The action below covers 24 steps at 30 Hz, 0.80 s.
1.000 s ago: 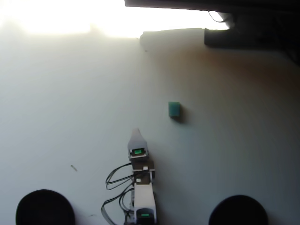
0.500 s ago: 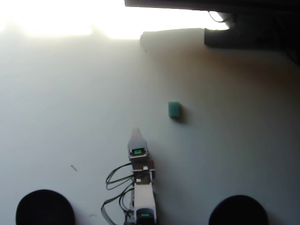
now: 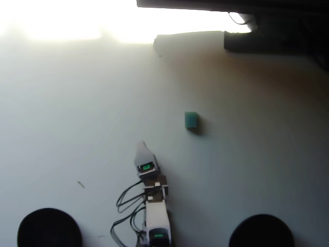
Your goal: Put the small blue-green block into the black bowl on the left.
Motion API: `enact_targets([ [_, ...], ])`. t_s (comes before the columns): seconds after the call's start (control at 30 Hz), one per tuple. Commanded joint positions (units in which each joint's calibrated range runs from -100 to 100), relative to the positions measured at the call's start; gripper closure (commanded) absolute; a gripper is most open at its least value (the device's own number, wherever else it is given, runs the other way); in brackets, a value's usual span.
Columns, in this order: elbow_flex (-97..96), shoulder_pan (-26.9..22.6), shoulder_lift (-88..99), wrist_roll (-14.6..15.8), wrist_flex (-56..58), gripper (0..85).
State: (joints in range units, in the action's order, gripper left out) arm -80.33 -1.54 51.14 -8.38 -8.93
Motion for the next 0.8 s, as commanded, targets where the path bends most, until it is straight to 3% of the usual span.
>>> enact_targets([
  [0.0, 2.51, 1.66, 2.91, -4.49, -2.06, 37.6],
  [0.17, 5.93, 6.74, 2.69, -17.48, -1.98, 38.2],
  [0.33, 6.49, 10.06, 2.16, -25.05, -2.38, 38.2],
  [0.53, 9.17, 12.80, -8.02, -34.48, -12.52, 38.2],
  [0.77, 18.50, 13.92, -23.44, -37.56, -21.11, 37.7],
])
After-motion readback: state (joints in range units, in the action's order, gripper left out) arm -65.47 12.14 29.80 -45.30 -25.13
